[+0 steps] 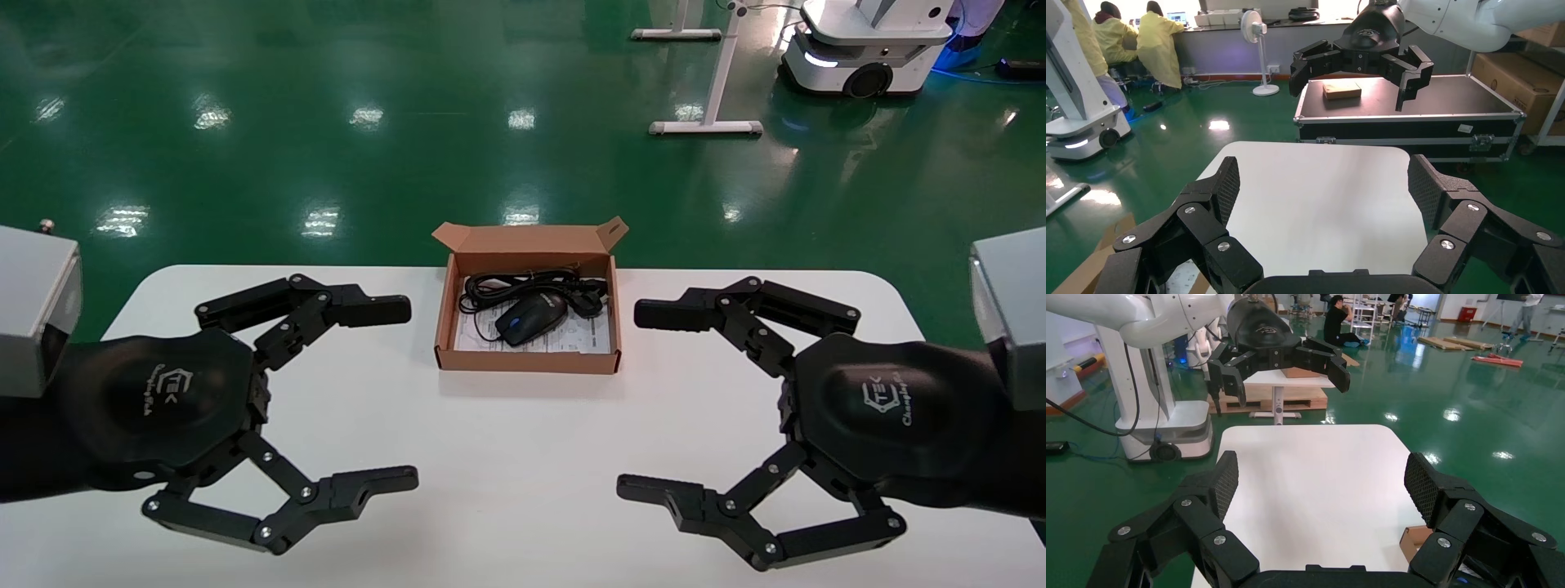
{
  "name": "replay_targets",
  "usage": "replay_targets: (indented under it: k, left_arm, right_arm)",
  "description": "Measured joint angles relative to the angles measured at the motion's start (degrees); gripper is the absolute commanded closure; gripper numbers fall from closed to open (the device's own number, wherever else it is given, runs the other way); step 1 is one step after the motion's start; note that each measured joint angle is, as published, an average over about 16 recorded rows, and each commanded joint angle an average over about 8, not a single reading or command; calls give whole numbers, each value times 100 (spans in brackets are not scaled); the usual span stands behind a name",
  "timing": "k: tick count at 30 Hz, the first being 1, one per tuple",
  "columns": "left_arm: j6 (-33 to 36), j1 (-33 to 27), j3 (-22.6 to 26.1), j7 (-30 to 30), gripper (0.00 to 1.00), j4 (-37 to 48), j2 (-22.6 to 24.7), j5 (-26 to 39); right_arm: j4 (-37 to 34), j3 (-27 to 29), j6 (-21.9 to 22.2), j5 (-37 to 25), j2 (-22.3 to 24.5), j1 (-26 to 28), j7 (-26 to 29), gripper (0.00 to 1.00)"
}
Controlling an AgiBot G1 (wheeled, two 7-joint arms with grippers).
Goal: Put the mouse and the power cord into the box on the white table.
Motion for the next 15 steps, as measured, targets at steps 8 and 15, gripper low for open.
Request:
replay_targets:
  k: [8, 15]
  left_arm:
    - [0, 0, 0, 0, 0, 1, 0, 0]
    - [0, 0, 0, 0, 0, 1, 0, 0]
  right_arm:
    - [-3, -1, 0, -1, 0, 2, -1, 0]
    - [-4, -1, 0, -2, 0, 4, -1, 0]
